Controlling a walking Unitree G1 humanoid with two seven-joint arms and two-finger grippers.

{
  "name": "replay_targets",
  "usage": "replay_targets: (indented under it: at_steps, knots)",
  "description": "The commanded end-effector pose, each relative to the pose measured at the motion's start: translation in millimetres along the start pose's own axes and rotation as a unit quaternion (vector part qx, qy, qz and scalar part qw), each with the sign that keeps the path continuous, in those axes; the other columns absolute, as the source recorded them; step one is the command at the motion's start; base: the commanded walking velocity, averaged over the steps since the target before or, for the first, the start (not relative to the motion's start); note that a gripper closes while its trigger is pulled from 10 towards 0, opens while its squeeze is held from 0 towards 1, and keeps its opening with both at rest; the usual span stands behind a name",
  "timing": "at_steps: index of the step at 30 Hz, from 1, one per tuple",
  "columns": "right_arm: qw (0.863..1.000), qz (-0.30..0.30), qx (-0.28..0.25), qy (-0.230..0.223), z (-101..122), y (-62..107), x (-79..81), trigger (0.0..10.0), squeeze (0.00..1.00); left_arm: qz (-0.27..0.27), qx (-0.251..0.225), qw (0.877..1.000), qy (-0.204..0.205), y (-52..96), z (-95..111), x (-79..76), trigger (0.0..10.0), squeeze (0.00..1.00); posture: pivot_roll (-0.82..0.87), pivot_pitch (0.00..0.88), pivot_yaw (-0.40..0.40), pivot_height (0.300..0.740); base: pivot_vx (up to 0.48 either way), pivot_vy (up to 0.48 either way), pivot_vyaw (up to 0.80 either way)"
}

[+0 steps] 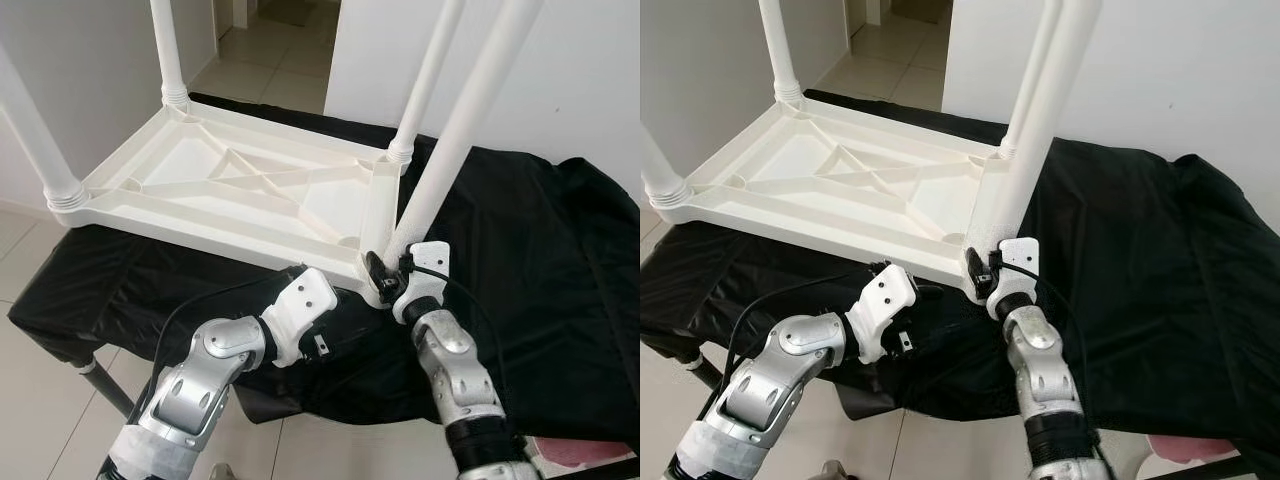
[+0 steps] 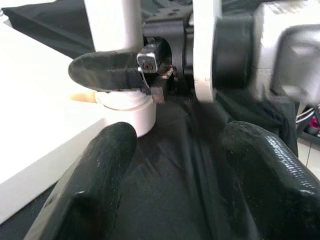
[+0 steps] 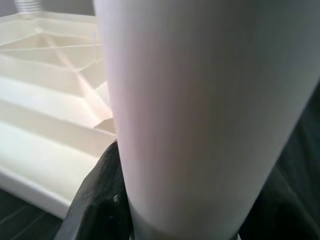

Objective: Building children table

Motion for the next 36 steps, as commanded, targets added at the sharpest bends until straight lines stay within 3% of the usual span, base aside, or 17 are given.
replay_targets:
  at_steps: [1, 3, 6, 12, 13, 14, 15, 16, 29, 30, 31, 32, 36]
  knots:
    - [0.998, -0.044, 0.039, -0.006, -18.8, 8.8, -7.1, 10.0, 0.00, 0.015, 0.001, 1.000, -0.001, -1.5, 2.0, -1.2, 10.0, 0.00, 0.06, 0.042, -0.122, 0.740, 0.000, 0.000, 0.00]
    - [0.998, -0.052, 0.043, -0.020, -20.4, 10.3, -3.5, 10.0, 0.00, 0.015, 0.001, 1.000, 0.000, -1.2, 1.9, -1.3, 10.0, 0.00, 0.06, 0.040, -0.120, 0.740, 0.000, 0.000, 0.00]
    - [1.000, -0.001, 0.011, -0.016, -6.1, 7.0, 11.2, 10.0, 0.00, 0.010, -0.002, 1.000, 0.001, -3.1, 3.1, -3.7, 10.0, 0.00, 0.06, 0.037, -0.114, 0.740, 0.000, 0.000, 0.00]
    - [1.000, 0.007, 0.023, -0.014, -7.6, 12.6, 14.8, 10.0, 0.00, 0.008, -0.002, 1.000, -0.003, -3.2, 3.2, -2.3, 10.0, 0.00, 0.05, 0.033, -0.115, 0.740, 0.000, 0.000, 0.00]
    - [1.000, 0.009, 0.024, -0.014, -7.3, 13.3, 16.4, 10.0, 0.29, 0.010, -0.001, 1.000, -0.003, -2.7, 3.0, -1.3, 10.0, 0.00, 0.05, 0.033, -0.117, 0.740, 0.000, 0.000, 0.00]
    - [1.000, 0.009, 0.024, -0.013, -6.0, 13.8, 17.9, 10.0, 0.94, 0.011, -0.001, 1.000, -0.003, -2.5, 2.7, -1.0, 10.0, 0.00, 0.05, 0.033, -0.117, 0.740, 0.000, 0.000, 0.00]
    - [1.000, 0.007, 0.023, -0.012, -4.6, 14.2, 19.0, 10.0, 0.94, 0.012, 0.000, 1.000, -0.003, -2.4, 2.5, -0.9, 10.0, 0.00, 0.05, 0.033, -0.117, 0.740, 0.000, 0.000, 0.00]
    - [1.000, 0.011, 0.021, -0.015, -3.9, 14.4, 19.6, 10.0, 1.00, 0.011, 0.000, 1.000, -0.002, -2.5, 2.3, -2.2, 10.0, 0.00, 0.05, 0.034, -0.118, 0.740, 0.000, 0.000, 0.00]
    - [0.999, 0.036, -0.003, 0.007, 7.0, 20.0, 7.6, 10.0, 1.00, 0.015, -0.001, 1.000, 0.000, -2.6, 2.2, -2.6, 10.0, 0.00, 0.05, 0.040, -0.125, 0.740, 0.000, 0.000, 0.00]
    - [0.999, 0.039, -0.002, 0.011, 7.3, 20.7, 6.0, 10.0, 0.80, 0.016, -0.001, 1.000, 0.000, -2.6, 2.3, -2.2, 10.0, 0.00, 0.04, 0.041, -0.124, 0.740, 0.000, 0.000, 0.00]
    - [0.999, 0.039, -0.002, 0.011, 7.3, 20.7, 6.0, 10.0, 0.80, 0.016, -0.001, 1.000, 0.000, -2.6, 2.3, -2.2, 10.0, 0.00, 0.04, 0.041, -0.124, 0.740, 0.000, 0.000, 0.00]
    - [0.999, 0.042, -0.004, 0.015, 7.5, 22.2, 2.8, 10.0, 0.05, 0.016, -0.001, 1.000, 0.000, -2.6, 2.4, -2.0, 10.0, 0.00, 0.04, 0.042, -0.123, 0.740, 0.000, 0.000, 0.00]
    - [0.999, 0.047, -0.015, 0.023, 9.5, 26.1, -5.3, 10.0, 0.00, 0.019, -0.001, 1.000, -0.001, -2.5, 2.7, -0.9, 10.0, 0.00, 0.04, 0.047, -0.127, 0.740, 0.000, 0.000, 0.00]
Point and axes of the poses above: a point about 5 cm out from each wrist's last joint towards the gripper, its own y axis pointing back from the gripper into the wrist, its own z axis along the axis of the wrist's last joint, x = y × z, the point moved 2 cm from there along -y, pointing out of the wrist towards the gripper, and after that the axes turned 9 degrees about -y, right-handed, at the moved point
